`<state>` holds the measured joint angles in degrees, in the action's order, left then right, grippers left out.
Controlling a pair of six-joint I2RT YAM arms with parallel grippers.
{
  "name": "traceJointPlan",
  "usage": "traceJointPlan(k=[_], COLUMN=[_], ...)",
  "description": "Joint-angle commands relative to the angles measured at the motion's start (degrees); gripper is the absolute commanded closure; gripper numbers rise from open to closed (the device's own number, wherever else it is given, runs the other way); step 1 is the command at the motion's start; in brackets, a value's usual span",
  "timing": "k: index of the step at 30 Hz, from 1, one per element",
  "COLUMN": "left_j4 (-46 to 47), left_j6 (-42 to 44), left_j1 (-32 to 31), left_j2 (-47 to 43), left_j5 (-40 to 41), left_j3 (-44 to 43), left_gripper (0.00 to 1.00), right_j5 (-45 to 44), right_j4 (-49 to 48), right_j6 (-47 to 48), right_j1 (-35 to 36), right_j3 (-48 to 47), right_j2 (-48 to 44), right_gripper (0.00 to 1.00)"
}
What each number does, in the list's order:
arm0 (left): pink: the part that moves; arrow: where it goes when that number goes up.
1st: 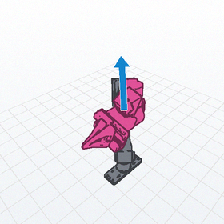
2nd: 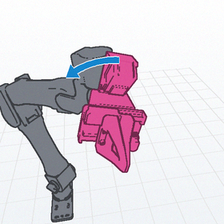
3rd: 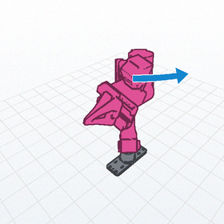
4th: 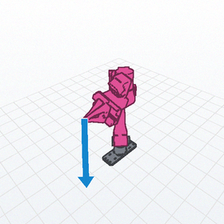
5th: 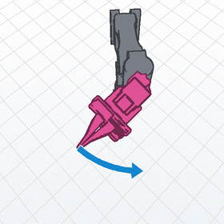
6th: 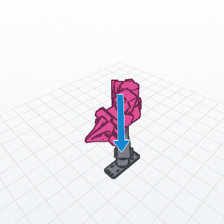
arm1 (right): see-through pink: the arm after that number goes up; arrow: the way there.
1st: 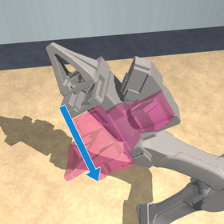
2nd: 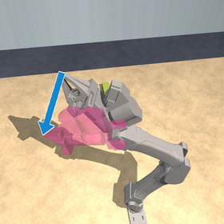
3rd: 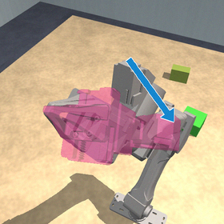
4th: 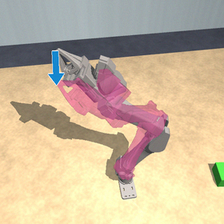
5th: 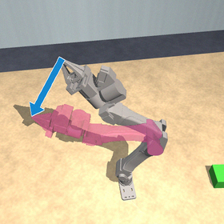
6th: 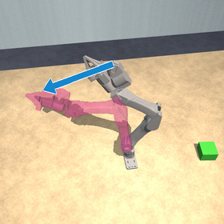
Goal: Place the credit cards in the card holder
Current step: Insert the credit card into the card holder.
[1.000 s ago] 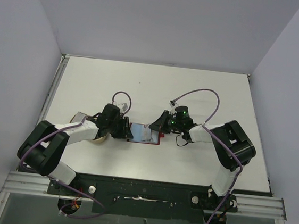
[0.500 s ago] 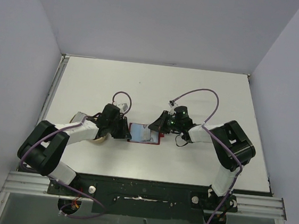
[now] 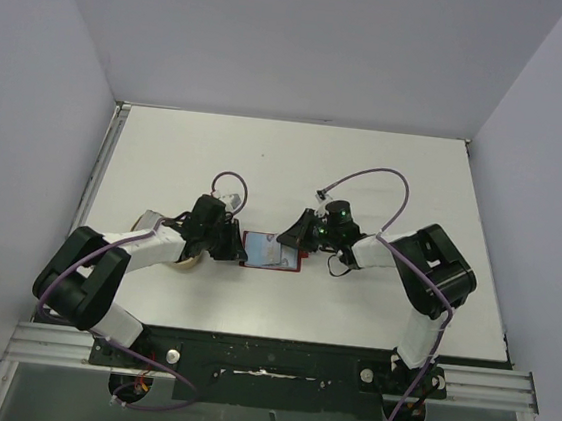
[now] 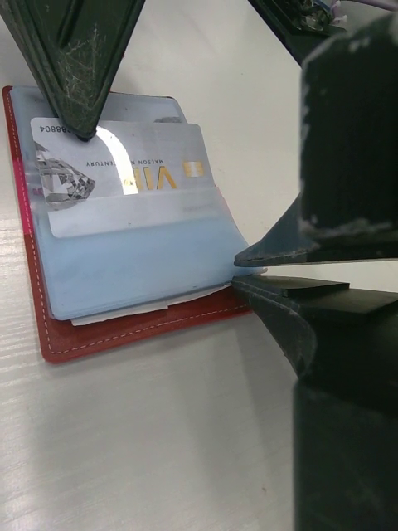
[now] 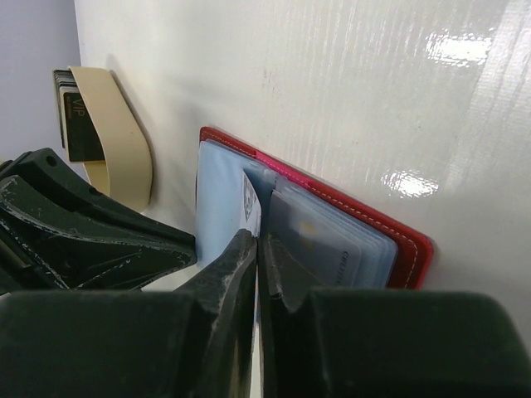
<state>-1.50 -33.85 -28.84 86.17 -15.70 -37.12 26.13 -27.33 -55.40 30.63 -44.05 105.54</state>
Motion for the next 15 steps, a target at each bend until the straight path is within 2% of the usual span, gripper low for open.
traceJointPlan(k=[1,15], left_j4=[3.46,5.13], left_j6=[-0.47,-1.65], left_j1=[-0.33,-1.34], left_j2=[-0.13,-0.05], left_j5=[-1.52,-1.92], left_j3=[0.55,1.59], left_gripper=[0.91,0.92], right_j5=[-0.38,-1.17], right_j4=[-3.03,-4.46], right_j6=[-0.55,-1.62], right_j1=[0.93,1.54], right_j3=[-1.83,-2.29], right_j2=[0.42,1.37], right_gripper=[0.96,0.95])
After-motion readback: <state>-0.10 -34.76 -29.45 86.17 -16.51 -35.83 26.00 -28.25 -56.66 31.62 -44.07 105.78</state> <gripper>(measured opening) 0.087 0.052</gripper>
